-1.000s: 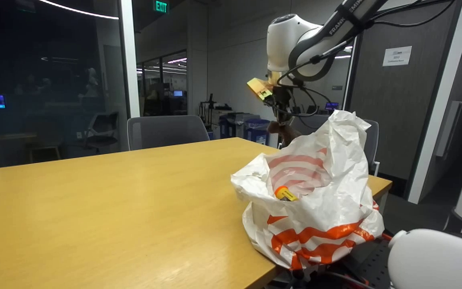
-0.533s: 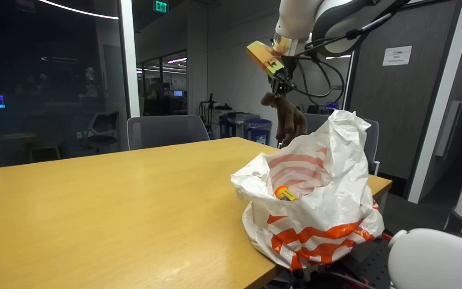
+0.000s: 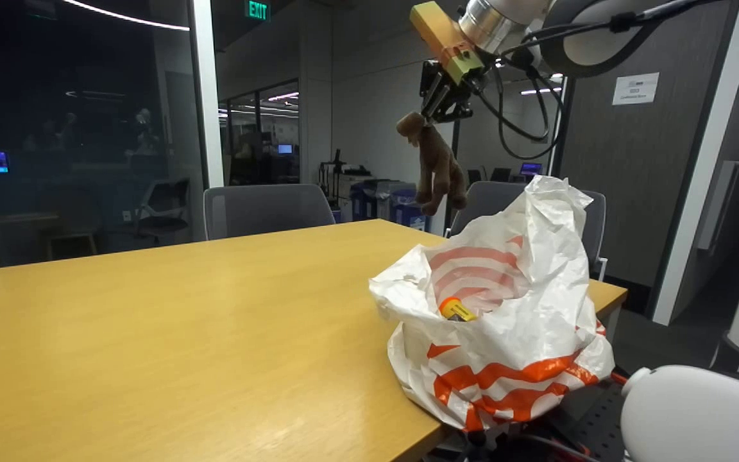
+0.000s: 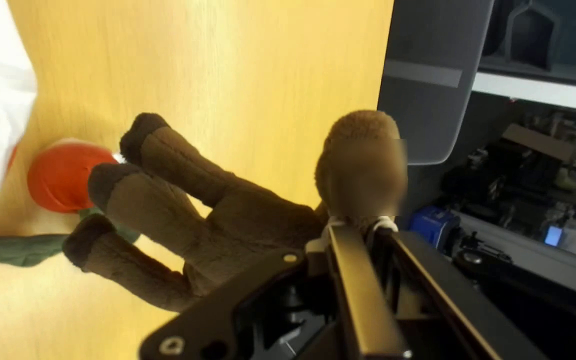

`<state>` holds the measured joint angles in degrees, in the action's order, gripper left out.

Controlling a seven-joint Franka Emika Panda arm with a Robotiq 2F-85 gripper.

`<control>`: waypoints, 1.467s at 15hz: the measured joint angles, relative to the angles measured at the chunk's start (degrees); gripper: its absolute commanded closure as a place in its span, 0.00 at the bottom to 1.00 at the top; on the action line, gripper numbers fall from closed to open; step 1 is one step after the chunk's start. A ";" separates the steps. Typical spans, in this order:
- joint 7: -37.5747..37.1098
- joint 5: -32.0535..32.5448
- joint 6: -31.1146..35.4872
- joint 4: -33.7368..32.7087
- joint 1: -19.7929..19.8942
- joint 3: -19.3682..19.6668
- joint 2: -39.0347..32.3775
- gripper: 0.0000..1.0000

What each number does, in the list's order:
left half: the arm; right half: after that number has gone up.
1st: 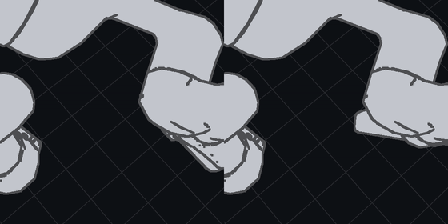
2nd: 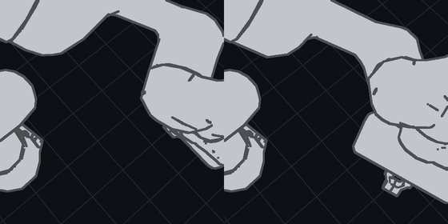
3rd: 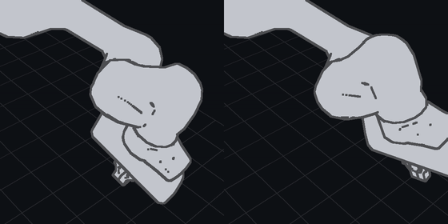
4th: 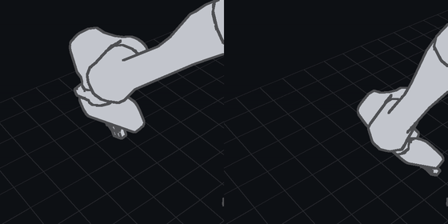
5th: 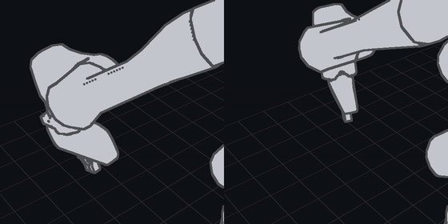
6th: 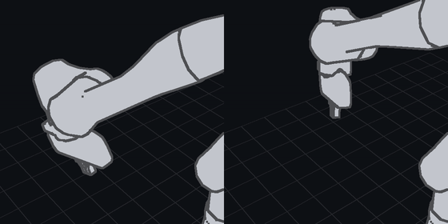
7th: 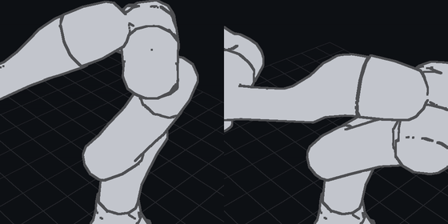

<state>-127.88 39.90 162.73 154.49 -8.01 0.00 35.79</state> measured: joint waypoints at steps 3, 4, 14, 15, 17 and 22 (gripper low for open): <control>7.84 -11.31 -2.15 2.97 -11.14 7.76 3.47 0.97; 10.50 -14.98 -4.49 3.18 -15.56 10.92 4.58 0.97; 29.04 -50.90 -41.23 1.93 -21.65 16.61 16.47 0.48; 30.37 -53.09 -44.40 1.80 -18.27 14.78 15.64 0.42; 32.83 -56.00 -48.38 1.65 -11.81 10.44 13.88 0.26; 36.56 -56.55 -49.47 0.06 -0.79 0.36 12.49 0.00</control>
<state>-91.32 -16.65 113.26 154.55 -8.80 0.35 48.28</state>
